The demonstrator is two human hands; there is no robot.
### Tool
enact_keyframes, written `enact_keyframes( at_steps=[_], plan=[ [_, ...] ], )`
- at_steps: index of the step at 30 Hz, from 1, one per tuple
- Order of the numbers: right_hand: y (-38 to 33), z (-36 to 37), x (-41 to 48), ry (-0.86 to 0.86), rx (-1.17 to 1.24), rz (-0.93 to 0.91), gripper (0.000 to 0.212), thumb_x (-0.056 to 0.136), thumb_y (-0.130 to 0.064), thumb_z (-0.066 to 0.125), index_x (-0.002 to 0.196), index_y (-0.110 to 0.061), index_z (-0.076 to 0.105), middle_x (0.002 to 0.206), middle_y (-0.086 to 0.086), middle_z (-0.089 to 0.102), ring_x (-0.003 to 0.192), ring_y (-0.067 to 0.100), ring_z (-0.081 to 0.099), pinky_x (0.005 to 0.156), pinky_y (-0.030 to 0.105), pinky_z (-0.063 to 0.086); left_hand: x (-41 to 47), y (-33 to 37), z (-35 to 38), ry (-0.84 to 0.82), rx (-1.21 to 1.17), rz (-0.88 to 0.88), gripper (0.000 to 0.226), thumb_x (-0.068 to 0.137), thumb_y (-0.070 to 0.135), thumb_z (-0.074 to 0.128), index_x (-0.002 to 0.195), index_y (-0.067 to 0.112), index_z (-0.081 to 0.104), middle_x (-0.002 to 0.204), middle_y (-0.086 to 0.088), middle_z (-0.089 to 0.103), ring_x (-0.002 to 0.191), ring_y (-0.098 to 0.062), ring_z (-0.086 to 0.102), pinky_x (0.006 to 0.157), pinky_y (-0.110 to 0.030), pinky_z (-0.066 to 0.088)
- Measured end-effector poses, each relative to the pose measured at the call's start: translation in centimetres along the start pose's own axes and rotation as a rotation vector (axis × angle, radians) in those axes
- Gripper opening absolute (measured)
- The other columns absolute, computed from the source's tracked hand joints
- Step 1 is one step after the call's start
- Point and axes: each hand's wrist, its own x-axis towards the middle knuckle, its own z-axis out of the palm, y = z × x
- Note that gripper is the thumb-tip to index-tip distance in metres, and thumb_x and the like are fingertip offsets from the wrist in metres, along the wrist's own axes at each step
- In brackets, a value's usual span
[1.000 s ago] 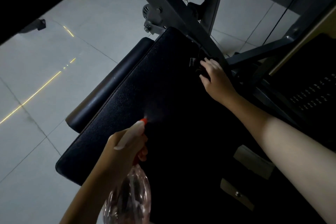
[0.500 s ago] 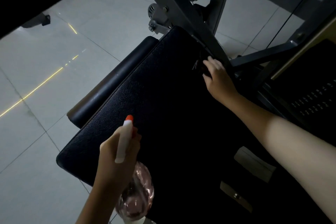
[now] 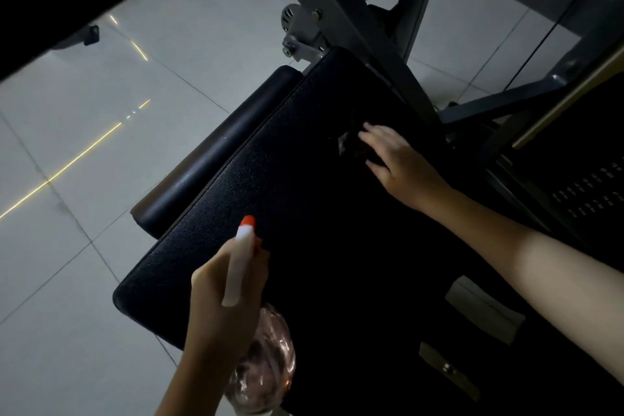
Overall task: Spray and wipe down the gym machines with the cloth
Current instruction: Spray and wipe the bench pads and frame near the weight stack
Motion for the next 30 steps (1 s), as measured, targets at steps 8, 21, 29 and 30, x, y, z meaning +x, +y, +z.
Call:
enact_keyframes(
  at_steps=[8,21,29,30],
  plan=[
    [-4.1,1.1,8.8,0.28,0.131,0.396,0.049,0.096,-0.014,0.047,0.142,-0.002,0.032,0.155,0.013,0.016,0.143,0.024,0.017,0.115,0.028,0.016,0.9,-0.5,-0.3,0.035,0.073,0.011,0.06,0.076,0.051,0.054,0.075,-0.009,0.051,0.08,-0.029,0.055,0.07,-0.047,0.056,0.076,-0.056,0.052],
    [-4.6,1.2,7.9,0.251,-0.003,0.332,0.041,0.095,-0.013,0.049,0.135,-0.004,0.046,0.145,0.018,0.036,0.136,0.029,0.028,0.111,0.03,0.02,1.2,-0.8,-0.5,0.013,0.125,0.045,0.053,0.079,0.044,0.055,0.071,-0.008,0.049,0.07,-0.028,0.052,0.065,-0.047,0.052,0.064,-0.06,0.046],
    [-7.3,3.2,4.0,-0.102,0.044,-0.204,0.046,0.084,-0.003,0.059,0.13,-0.008,0.055,0.143,0.011,0.044,0.137,0.024,0.033,0.112,0.024,0.018,1.0,-1.1,-0.5,0.025,0.199,0.092,0.044,0.083,0.036,0.055,0.074,-0.007,0.052,0.068,-0.023,0.054,0.061,-0.041,0.053,0.057,-0.052,0.046],
    [-6.1,2.6,3.2,-0.107,0.019,-0.225,0.045,0.083,-0.003,0.059,0.128,-0.007,0.056,0.141,0.012,0.046,0.135,0.025,0.036,0.112,0.025,0.021,1.0,-1.1,-0.5,0.036,0.214,0.102,0.042,0.085,0.033,0.054,0.073,-0.007,0.051,0.067,-0.022,0.053,0.061,-0.041,0.052,0.058,-0.052,0.046]
  ],
)
